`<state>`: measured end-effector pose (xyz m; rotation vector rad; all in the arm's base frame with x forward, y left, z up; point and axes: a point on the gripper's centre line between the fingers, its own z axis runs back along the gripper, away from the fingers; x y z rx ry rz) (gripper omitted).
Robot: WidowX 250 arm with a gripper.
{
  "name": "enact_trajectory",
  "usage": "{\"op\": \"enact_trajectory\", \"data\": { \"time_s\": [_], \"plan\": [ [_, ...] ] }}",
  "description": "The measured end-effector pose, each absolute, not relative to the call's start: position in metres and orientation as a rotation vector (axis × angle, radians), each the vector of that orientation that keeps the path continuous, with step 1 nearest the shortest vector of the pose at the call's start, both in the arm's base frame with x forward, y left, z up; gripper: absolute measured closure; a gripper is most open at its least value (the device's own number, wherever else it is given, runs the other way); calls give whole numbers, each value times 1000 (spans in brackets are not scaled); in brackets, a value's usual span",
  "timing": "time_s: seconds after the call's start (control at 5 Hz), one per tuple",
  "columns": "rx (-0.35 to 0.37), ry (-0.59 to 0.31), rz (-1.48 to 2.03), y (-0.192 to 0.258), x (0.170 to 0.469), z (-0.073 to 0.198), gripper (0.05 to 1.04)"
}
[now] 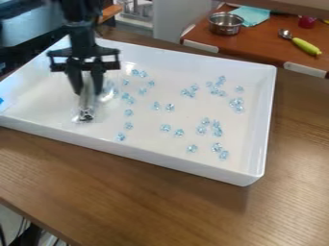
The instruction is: Sweep into pile
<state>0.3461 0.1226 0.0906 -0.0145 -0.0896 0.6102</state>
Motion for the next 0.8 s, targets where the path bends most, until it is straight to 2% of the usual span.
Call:
{"op": "enact_trajectory", "data": {
  "time_s": [0.2, 0.6, 0.8],
  "plan": [
    [-6, -112, 587, 101, 358, 88, 709],
    [2, -102, 602, 80, 367, 84, 710],
    [7, -125, 601, 56, 384, 84, 710]
  ]
}}
